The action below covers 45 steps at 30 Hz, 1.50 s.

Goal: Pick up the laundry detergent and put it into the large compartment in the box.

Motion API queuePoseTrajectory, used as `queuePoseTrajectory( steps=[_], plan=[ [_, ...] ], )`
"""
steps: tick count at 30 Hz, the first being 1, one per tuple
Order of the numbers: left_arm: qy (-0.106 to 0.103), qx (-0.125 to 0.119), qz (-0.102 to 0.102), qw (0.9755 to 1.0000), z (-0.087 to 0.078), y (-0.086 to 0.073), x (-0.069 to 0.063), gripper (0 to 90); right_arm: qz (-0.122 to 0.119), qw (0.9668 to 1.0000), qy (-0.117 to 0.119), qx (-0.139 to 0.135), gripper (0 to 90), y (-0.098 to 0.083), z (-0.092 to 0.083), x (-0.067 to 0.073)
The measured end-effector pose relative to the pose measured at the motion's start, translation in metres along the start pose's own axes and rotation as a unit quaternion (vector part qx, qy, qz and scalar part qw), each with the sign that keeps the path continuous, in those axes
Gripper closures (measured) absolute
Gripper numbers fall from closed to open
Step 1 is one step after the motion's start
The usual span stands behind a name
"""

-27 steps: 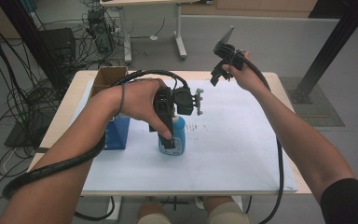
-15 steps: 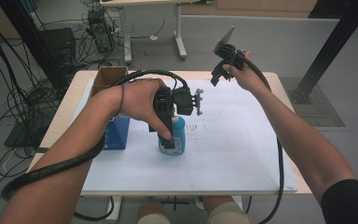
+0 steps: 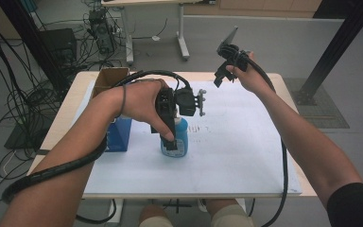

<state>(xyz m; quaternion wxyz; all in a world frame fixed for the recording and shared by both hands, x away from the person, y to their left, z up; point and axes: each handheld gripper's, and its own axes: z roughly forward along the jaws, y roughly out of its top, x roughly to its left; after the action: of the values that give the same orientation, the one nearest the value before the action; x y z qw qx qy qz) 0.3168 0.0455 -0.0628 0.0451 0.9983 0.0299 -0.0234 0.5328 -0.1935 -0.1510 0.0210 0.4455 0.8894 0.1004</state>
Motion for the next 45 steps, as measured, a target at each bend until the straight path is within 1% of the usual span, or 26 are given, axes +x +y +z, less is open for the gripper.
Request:
queuePoseTrajectory(
  steps=[10, 13, 14, 17, 20, 24, 26, 28, 32, 34, 37, 38, 40, 43, 45],
  plan=[
    [0.009, -0.001, 0.004, 0.9999, -0.003, 0.003, 0.001, 6.5, -0.002, 1.0, 0.001, 0.001, 8.6, 0.0, 0.0, 0.001],
    [0.018, 0.0, 0.004, 0.9998, -0.003, 0.005, 0.002, 6.0, -0.004, 1.0, 0.001, 0.002, 8.6, 0.0, -0.001, 0.002],
    [0.022, 0.004, 0.003, 0.9998, -0.004, 0.007, 0.004, 5.7, -0.005, 1.0, 0.001, 0.001, 8.6, 0.0, -0.002, 0.002],
    [0.025, 0.006, 0.001, 0.9997, -0.004, 0.007, 0.006, 5.7, -0.006, 1.0, 0.002, -0.001, 8.6, -0.001, -0.002, 0.003],
    [0.027, 0.005, -0.002, 0.9996, -0.004, 0.007, 0.011, 5.8, -0.007, 1.0, 0.001, 0.0, 8.7, -0.001, -0.002, 0.003],
    [0.027, 0.0, -0.003, 0.9996, -0.004, 0.008, 0.018, 5.8, -0.002, 1.0, -0.001, 0.005, 8.7, 0.001, -0.001, 0.003],
    [0.027, -0.002, -0.004, 0.9996, -0.002, 0.008, 0.024, 5.8, -0.004, 1.0, -0.001, 0.005, 8.6, 0.001, -0.001, 0.004],
    [0.026, -0.003, -0.004, 0.9996, -0.002, 0.007, 0.026, 5.8, -0.006, 1.0, -0.001, 0.005, 8.5, 0.001, 0.0, 0.005],
    [0.024, -0.016, -0.004, 0.9996, 0.0, 0.004, 0.033, 5.9, -0.006, 1.0, 0.001, 0.005, 8.1, 0.001, 0.001, 0.005],
    [0.022, -0.013, -0.004, 0.9997, 0.0, 0.006, 0.037, 6.0, -0.004, 1.0, 0.001, 0.005, 8.0, 0.001, 0.001, 0.005],
    [0.024, -0.008, -0.002, 0.9997, 0.0, 0.008, 0.039, 6.0, -0.006, 1.0, 0.0, 0.006, 7.7, 0.001, 0.0, 0.005],
    [0.025, -0.005, -0.002, 0.9997, 0.0, 0.01, 0.04, 6.1, -0.003, 1.0, 0.001, 0.005, 7.7, 0.001, 0.0, 0.004],
    [0.023, 0.001, -0.004, 0.9997, 0.001, 0.012, 0.045, 6.1, -0.003, 1.0, 0.0, 0.004, 7.5, 0.0, 0.0, 0.003],
    [0.022, 0.006, -0.005, 0.9997, 0.002, 0.013, 0.049, 6.1, -0.004, 1.0, 0.001, 0.004, 7.1, -0.001, -0.002, 0.001],
    [0.021, 0.005, -0.007, 0.9997, 0.003, 0.013, 0.052, 6.1, 0.0, 1.0, 0.001, 0.002, 7.1, -0.002, -0.002, 0.001]
  ],
)
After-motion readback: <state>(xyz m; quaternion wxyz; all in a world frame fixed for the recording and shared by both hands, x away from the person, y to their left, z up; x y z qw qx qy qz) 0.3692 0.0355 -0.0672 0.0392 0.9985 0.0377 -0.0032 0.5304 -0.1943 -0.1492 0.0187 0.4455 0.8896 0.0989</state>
